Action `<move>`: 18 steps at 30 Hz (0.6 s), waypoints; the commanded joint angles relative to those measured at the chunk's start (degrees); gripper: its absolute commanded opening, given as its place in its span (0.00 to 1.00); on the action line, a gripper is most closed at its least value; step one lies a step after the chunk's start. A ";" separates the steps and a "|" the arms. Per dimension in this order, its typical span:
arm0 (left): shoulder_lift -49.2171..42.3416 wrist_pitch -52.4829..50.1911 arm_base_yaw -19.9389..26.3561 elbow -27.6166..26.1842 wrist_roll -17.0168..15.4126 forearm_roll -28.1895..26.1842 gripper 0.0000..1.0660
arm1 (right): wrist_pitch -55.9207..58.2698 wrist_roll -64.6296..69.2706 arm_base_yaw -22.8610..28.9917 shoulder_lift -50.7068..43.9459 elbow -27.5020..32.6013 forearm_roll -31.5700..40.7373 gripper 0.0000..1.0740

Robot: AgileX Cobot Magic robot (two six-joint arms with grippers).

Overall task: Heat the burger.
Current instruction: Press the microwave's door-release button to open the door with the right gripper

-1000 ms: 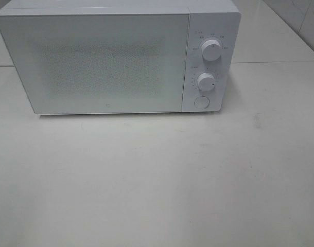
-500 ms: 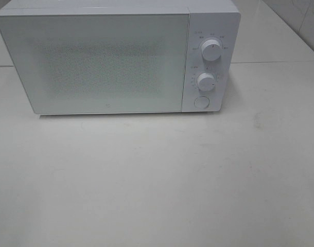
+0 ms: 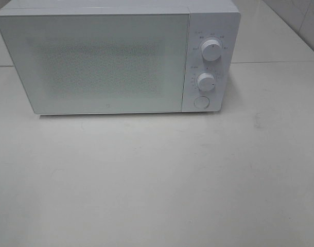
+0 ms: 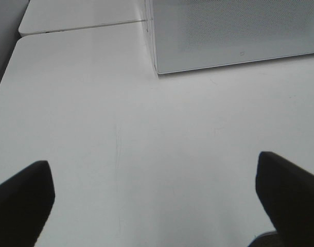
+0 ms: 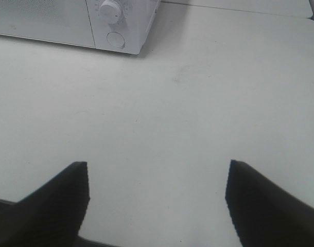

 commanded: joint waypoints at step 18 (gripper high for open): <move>-1.20 -0.69 0.06 0.17 -0.23 0.00 0.94 | -6.36 0.40 -0.29 3.67 -2.01 1.15 0.70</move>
